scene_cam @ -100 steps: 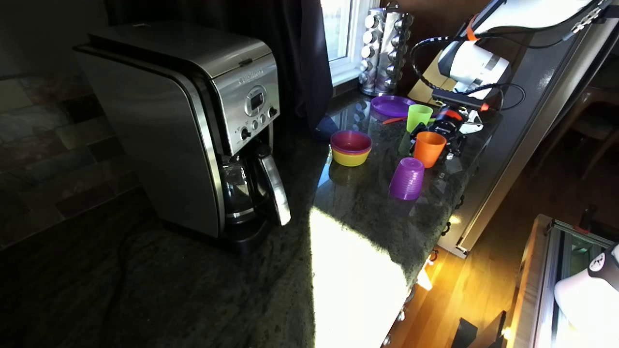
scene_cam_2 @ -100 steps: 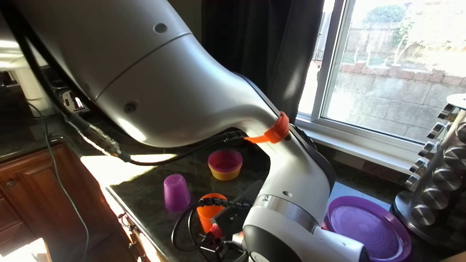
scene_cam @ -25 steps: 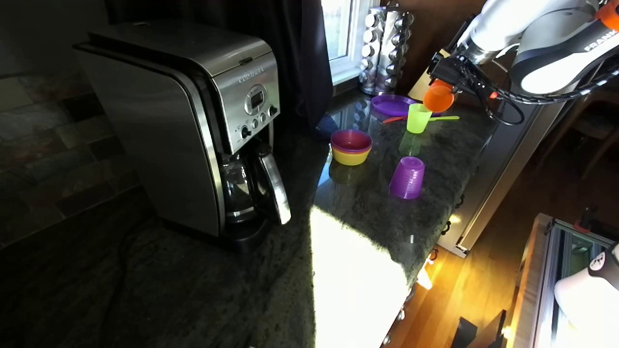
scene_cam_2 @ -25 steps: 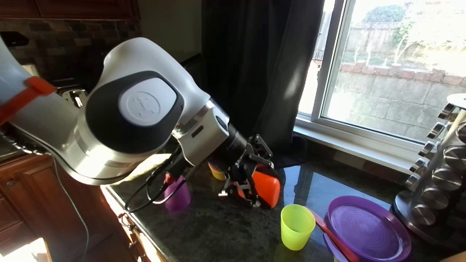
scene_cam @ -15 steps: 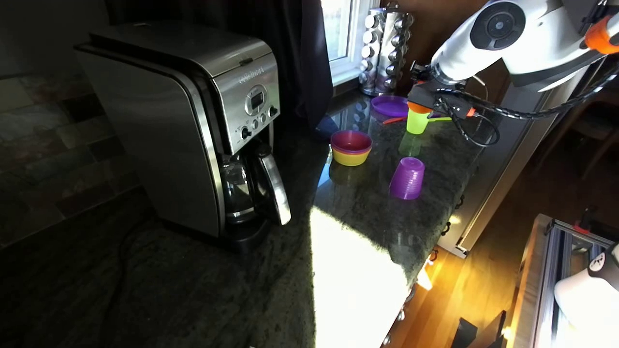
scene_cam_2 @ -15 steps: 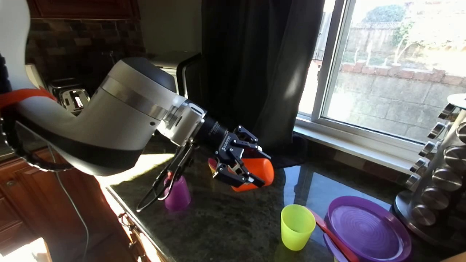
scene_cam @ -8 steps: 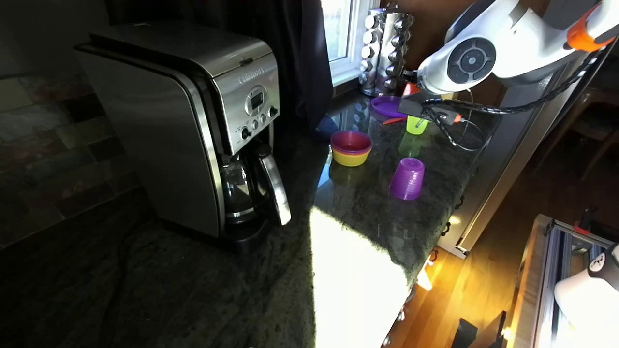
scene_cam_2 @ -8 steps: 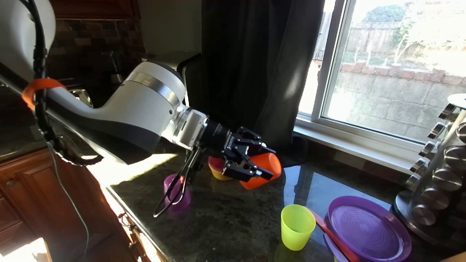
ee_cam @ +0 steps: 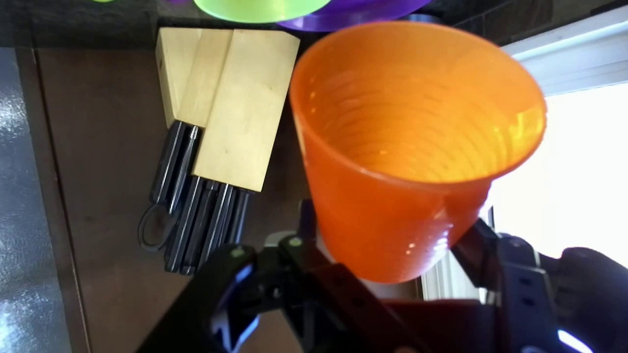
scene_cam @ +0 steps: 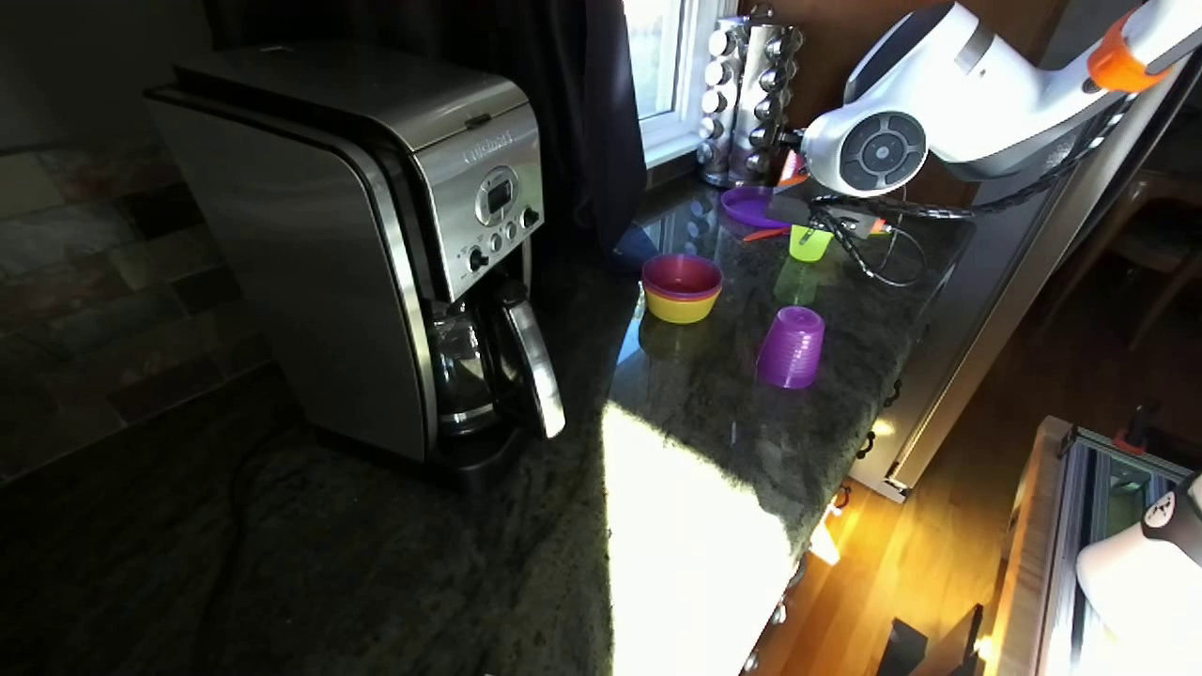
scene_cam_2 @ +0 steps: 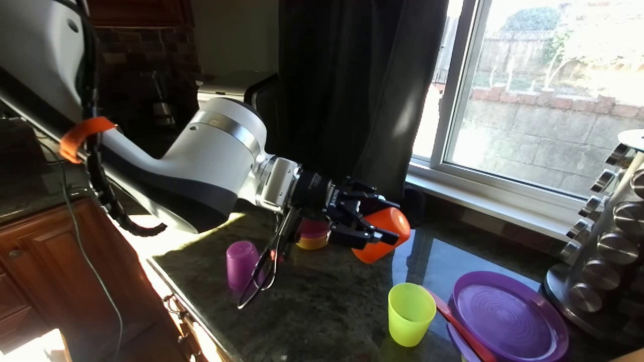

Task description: Place the orange cup upside down.

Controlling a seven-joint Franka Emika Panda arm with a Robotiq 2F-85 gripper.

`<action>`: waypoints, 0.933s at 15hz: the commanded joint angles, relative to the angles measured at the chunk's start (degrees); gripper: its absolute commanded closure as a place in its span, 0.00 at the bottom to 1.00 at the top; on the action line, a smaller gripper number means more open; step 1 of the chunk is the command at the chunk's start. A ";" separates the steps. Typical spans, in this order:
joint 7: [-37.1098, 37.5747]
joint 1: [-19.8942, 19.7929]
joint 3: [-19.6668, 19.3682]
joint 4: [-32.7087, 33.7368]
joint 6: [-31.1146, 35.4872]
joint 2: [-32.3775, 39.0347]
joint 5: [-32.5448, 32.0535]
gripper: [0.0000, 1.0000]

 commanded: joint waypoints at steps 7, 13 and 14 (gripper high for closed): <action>1.60 -5.07 4.19 -3.96 -16.55 20.91 -13.35 0.58; 2.18 9.02 -9.90 -3.82 -21.73 29.19 -18.84 0.58; 2.18 9.09 -9.75 -3.78 -22.55 30.19 -19.47 0.58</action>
